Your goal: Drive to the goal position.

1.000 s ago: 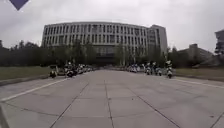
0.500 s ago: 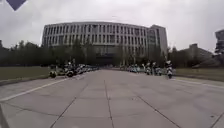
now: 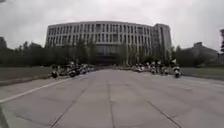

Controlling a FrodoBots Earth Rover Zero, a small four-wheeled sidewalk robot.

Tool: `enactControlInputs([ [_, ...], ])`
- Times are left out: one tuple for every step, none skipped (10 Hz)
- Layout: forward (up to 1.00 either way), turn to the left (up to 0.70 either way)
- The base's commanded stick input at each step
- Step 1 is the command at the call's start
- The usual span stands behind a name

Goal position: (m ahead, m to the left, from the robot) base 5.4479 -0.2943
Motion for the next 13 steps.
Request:
enactControlInputs([
  [1.0, 0.0],
  [1.0, 0.0],
  [1.0, 0.0],
  [1.0, 0.0],
  [0.84, 0.0],
  [0.52, 0.0],
  [0.2, 0.0],
  [0.06, 0.0],
  [0.05, 0.0],
  [0.04, 0.0],
  [0.03, 0.0],
  [0.02, 0.0],
  [0.0, 0.0],
])
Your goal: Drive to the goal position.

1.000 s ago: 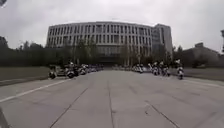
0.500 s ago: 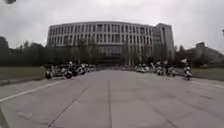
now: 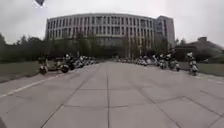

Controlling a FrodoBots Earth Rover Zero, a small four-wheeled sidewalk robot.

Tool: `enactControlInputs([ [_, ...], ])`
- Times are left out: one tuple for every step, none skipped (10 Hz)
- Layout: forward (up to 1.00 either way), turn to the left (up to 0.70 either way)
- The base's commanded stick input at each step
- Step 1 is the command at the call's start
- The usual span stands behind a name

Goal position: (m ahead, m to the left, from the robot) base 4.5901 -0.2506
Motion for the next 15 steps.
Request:
enactControlInputs([
  [0.0, 0.0],
  [0.0, 0.0],
  [0.0, 0.0],
  [0.0, 0.0],
  [0.0, 0.0],
  [0.0, 0.0],
  [0.0, 0.0],
  [0.0, 0.0],
  [0.01, 0.0],
  [0.15, 0.0],
  [0.3, 0.0],
  [0.44, 0.0],
  [0.58, 0.0],
  [0.73, 0.0],
  [0.87, 0.0],
])
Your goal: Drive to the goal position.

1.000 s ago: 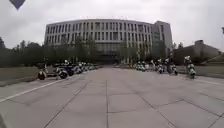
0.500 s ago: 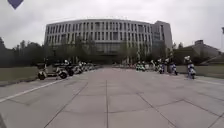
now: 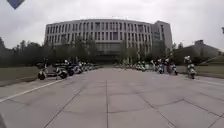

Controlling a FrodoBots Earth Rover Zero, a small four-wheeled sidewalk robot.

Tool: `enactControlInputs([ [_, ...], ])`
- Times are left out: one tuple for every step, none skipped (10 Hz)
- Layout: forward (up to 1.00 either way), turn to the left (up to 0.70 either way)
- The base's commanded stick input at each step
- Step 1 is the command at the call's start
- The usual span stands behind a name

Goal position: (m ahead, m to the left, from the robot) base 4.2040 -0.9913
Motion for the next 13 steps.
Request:
enactControlInputs([
  [0.96, 0.0],
  [0.51, 0.0],
  [0.05, 0.0],
  [0.59, 0.0],
  [1.0, 0.0],
  [1.0, 0.0],
  [1.0, 0.0],
  [1.0, 0.0],
  [1.0, 0.0],
  [1.0, 0.0],
  [1.0, 0.0],
  [1.0, 0.0],
  [1.0, 0.0],
])
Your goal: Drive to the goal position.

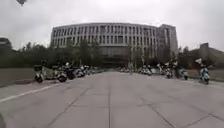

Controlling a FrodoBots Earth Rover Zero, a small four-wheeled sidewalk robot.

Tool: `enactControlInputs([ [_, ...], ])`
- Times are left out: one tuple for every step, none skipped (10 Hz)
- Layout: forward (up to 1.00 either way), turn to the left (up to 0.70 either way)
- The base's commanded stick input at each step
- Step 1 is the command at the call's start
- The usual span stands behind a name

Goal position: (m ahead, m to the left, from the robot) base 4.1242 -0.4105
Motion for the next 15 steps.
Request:
enactControlInputs([
  [1.0, 0.0],
  [1.0, 0.0],
  [1.0, -0.11],
  [1.0, -0.11],
  [1.0, -0.04],
  [1.0, 0.0],
  [1.0, -0.11],
  [1.0, -0.28],
  [1.0, -0.18],
  [1.0, -0.08],
  [1.0, 0.0],
  [1.0, 0.0],
  [1.0, 0.0],
  [1.0, 0.0],
  [1.0, 0.0],
])
